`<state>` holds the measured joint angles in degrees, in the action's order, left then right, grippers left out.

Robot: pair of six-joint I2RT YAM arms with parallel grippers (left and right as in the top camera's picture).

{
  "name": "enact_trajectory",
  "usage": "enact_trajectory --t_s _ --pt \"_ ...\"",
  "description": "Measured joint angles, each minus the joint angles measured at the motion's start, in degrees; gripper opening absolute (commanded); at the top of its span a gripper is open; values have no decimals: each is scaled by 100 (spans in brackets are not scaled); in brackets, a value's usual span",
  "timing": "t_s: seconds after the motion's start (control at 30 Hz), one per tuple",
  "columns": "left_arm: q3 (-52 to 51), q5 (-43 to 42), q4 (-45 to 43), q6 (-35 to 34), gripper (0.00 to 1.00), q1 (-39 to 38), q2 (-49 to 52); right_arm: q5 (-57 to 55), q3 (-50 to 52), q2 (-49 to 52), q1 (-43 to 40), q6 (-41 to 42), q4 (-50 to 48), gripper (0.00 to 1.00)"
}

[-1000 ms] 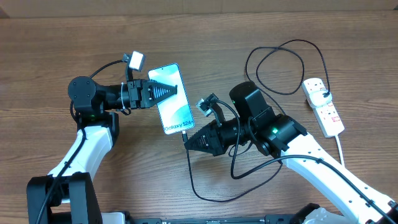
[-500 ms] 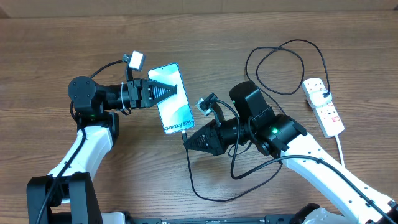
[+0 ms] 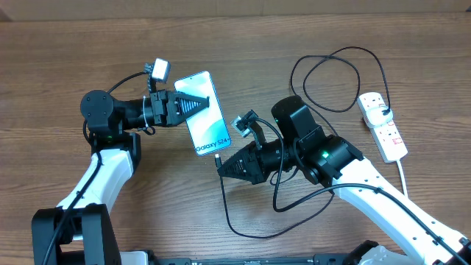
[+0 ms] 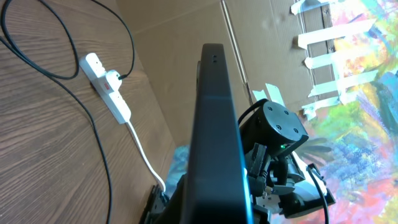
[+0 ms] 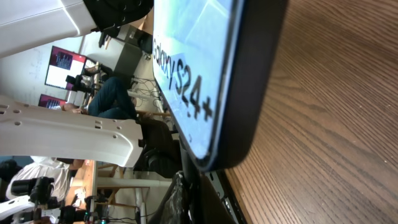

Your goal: Plug charger to phone and switch on socket

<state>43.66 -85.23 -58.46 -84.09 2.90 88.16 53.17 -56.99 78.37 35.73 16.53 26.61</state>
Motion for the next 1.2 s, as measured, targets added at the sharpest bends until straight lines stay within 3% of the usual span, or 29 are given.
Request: enact_trajectory --t_s 0.77,1.2 --pt "0 -271 0 634 4 -20 0 0 0 0 0 -160 452 4" --pt "0 -330 -2 656 4 -59 0 2 0 0 0 -273 446 5"
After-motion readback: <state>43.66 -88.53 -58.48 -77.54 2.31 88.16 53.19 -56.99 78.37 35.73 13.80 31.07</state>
